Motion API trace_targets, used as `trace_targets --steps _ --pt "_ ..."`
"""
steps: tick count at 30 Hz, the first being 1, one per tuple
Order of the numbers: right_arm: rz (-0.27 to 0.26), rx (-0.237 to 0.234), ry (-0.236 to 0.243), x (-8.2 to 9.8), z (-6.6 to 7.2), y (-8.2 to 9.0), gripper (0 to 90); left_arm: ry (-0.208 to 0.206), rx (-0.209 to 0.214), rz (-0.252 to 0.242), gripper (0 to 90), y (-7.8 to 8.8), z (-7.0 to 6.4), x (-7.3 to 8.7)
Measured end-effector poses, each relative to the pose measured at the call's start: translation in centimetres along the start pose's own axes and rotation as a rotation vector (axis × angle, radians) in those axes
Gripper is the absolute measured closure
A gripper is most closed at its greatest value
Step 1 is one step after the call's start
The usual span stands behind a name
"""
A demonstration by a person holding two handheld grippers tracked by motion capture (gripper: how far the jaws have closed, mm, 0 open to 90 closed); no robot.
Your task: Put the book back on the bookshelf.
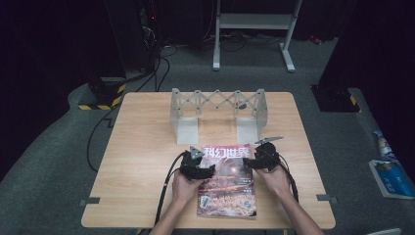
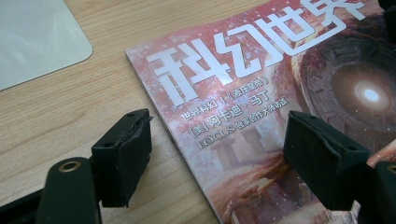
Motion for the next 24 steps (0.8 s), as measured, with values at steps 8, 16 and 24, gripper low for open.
trace_targets --steps 8,16,24 --pt "0.095 0.015 -0.038 -0.5 0.0 -0.7 40.8 -0.007 -0.002 -0.044 23.1 0.0 0.0 0.2" --pt "0.159 0.04 -0.061 -1.3 -0.1 -1.1 40.6 -0.005 0.002 -0.058 23.2 0.1 0.0 0.3" --pt "0.219 0.065 -0.052 -1.8 -0.4 -1.6 39.5 -0.007 0.001 -0.066 23.6 0.1 -0.1 0.3"
Point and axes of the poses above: each handheld gripper's, and its own axes: y roughly backward along the jaws, x roughly out of its underside, z roughly to its left, the point moved 9 cm from there along -y, roughly forward along the jaws, and after that the axes turned 7 degrees about -z, right-handed, at the moved point
